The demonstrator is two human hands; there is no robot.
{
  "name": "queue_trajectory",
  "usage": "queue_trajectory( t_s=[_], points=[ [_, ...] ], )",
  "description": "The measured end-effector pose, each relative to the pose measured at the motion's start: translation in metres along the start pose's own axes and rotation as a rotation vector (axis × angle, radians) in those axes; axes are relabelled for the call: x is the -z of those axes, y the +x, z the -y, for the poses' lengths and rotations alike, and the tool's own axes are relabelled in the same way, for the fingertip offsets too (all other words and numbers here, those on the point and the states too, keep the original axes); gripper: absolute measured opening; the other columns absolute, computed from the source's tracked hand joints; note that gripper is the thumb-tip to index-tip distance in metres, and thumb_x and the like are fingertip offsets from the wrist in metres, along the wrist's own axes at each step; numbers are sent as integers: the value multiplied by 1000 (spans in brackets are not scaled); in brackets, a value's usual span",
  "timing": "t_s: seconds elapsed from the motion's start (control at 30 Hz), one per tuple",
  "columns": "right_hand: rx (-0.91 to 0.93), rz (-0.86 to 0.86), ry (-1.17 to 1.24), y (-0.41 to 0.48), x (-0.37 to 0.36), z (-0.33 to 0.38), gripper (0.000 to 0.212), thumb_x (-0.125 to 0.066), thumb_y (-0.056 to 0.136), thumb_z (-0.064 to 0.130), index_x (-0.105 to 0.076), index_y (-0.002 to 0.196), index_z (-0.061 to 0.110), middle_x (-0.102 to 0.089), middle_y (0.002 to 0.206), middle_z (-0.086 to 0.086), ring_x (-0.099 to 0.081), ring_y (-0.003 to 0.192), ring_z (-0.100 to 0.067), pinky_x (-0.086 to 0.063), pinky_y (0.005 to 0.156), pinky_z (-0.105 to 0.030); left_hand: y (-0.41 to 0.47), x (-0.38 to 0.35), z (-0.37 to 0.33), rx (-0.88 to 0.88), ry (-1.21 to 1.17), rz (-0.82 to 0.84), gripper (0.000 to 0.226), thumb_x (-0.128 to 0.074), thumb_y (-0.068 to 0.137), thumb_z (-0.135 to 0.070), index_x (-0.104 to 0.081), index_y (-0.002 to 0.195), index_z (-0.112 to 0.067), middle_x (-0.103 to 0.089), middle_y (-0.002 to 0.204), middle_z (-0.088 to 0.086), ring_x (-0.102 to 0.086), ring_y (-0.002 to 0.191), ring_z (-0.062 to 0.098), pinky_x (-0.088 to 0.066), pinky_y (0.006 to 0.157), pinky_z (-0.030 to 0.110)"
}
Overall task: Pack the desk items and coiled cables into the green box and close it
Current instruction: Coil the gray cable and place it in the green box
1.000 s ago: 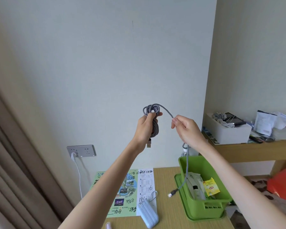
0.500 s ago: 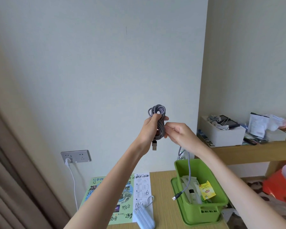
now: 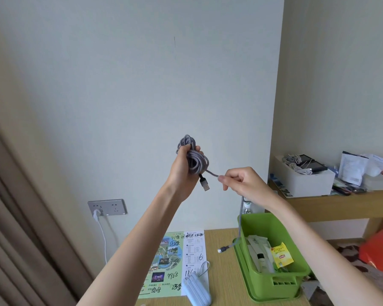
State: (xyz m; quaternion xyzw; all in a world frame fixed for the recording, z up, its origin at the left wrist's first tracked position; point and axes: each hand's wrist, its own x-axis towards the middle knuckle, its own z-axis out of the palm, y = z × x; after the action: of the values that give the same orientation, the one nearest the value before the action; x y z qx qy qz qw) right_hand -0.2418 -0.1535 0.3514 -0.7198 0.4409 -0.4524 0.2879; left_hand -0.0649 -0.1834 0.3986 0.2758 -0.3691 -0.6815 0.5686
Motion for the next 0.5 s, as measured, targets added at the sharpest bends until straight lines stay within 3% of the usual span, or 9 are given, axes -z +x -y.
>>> queue_trajectory(
  t_s=[0.17, 0.3, 0.4, 0.5],
  points=[
    [-50, -18, -25, -3, 10, -4, 21, -74, 84, 19, -69, 69, 6, -52, 49, 10, -38, 45, -1, -29, 48, -14, 2, 13, -4, -96, 273, -65, 25, -44, 100, -38, -61, 95, -21, -61, 98, -8, -57, 95, 2, -45, 76, 22],
    [-39, -34, -34, -3, 17, -3, 15, -75, 82, 14, -69, 71, 7, -61, 64, 0, -50, 61, -9, -37, 61, -21, 1, 28, -6, -209, 679, -37, 32, -39, 101, -46, -58, 95, -21, -56, 98, -6, -53, 89, -1, -42, 78, 21],
    [-24, -34, -21, -2, 19, 0, 11, -73, 84, 11, -69, 74, 10, -60, 66, 7, -52, 66, -8, -39, 65, -21, -1, 34, -1, -305, 928, 23, 36, -37, 102, -41, -57, 108, -12, -49, 82, -8, -48, 68, -4, -39, 64, 11],
    [2, -15, -33, -1, 19, 5, 10, -69, 87, 12, -68, 78, 11, -57, 65, 14, -50, 66, -6, -38, 65, -18, -2, 36, 4, -313, 1137, 118, 39, -39, 103, -36, -57, 112, -3, -46, 73, -7, -44, 62, 0, -37, 57, 8]
  ],
)
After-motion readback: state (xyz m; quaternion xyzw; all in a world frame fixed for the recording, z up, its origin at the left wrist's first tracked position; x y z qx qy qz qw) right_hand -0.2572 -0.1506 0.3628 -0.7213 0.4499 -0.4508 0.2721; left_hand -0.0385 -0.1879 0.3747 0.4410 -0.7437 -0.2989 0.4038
